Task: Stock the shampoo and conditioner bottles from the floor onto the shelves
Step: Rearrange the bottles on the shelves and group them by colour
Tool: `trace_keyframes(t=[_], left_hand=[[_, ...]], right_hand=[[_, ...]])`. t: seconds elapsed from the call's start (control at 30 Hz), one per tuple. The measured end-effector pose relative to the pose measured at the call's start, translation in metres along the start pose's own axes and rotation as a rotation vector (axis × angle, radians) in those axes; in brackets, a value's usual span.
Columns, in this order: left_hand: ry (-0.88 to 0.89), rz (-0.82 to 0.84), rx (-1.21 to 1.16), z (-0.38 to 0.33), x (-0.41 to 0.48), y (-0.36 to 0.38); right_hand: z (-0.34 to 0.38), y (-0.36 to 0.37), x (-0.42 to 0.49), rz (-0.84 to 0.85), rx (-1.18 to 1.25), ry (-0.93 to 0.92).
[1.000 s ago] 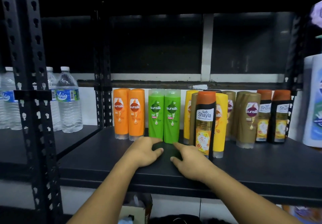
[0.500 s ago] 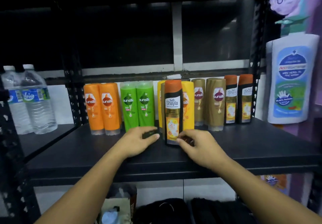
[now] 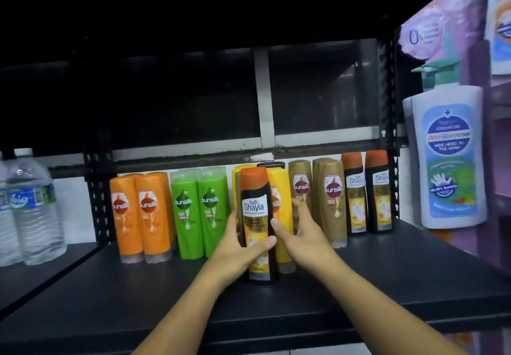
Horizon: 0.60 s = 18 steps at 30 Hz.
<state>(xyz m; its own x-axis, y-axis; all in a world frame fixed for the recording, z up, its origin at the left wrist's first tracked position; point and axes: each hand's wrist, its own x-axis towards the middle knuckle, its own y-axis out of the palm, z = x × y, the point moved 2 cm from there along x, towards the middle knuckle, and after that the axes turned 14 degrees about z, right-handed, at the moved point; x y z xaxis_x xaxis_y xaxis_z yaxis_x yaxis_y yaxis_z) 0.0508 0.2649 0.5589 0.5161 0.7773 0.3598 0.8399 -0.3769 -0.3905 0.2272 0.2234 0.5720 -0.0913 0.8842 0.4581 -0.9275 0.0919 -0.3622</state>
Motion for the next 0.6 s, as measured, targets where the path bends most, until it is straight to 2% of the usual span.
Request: trace_keyframes(t=[0.1, 0.27, 0.4, 0.6], left_hand=[[-0.002, -0.046, -0.011, 0.004, 0.002, 0.004], [-0.010, -0.068, -0.024, 0.006, 0.003, 0.003], [-0.001, -0.061, -0.018, 0.005, 0.002, 0.003], [0.014, -0.054, -0.026, 0.007, 0.002, 0.000]], right_hand=[[-0.009, -0.011, 0.003, -0.018, 0.035, 0.014], [-0.019, -0.030, 0.027, -0.153, 0.153, 0.045], [-0.024, -0.028, 0.048, -0.024, 0.354, 0.177], [-0.028, -0.020, 0.051, 0.067, 0.423, 0.169]])
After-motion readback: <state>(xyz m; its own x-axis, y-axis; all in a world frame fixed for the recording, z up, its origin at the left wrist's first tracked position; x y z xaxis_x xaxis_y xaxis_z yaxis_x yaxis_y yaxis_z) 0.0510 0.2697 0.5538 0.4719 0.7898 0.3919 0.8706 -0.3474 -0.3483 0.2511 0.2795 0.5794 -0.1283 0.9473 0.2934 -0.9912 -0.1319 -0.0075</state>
